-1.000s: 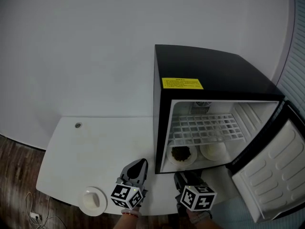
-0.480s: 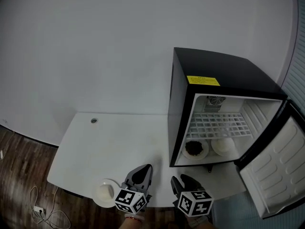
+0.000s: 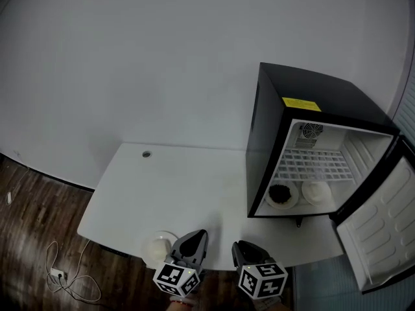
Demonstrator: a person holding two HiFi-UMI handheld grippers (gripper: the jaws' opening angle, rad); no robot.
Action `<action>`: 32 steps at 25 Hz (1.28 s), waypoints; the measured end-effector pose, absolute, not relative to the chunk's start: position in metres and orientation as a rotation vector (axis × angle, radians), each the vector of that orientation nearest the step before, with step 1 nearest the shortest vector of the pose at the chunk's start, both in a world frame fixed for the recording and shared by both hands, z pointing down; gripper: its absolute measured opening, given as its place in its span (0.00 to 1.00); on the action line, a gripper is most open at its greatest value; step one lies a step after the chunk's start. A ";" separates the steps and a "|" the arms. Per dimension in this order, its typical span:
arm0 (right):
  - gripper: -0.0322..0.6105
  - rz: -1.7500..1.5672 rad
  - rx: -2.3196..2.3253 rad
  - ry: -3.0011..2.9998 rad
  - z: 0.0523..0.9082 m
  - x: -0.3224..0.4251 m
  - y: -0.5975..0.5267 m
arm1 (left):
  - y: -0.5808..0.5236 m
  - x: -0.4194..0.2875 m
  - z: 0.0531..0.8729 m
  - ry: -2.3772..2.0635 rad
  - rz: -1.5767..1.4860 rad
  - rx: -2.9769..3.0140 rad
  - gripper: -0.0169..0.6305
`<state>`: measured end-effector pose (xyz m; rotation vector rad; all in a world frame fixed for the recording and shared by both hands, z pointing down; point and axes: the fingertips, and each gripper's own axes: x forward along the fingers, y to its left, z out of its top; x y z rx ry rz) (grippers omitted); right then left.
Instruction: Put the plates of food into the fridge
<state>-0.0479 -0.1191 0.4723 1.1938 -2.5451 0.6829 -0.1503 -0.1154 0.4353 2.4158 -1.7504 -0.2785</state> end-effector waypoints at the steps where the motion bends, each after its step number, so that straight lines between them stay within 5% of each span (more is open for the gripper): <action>1: 0.13 0.683 1.175 -2.547 0.474 -0.054 -0.113 | -0.109 -0.155 0.436 -1.762 -0.280 2.405 0.04; 20: 0.06 0.806 0.752 -2.533 0.528 -0.175 0.001 | 0.006 -0.267 0.480 -2.053 -0.225 2.123 0.04; 32: 0.07 1.258 0.659 -2.446 0.568 -0.224 0.041 | 0.028 -0.299 0.508 -2.117 -0.221 2.048 0.04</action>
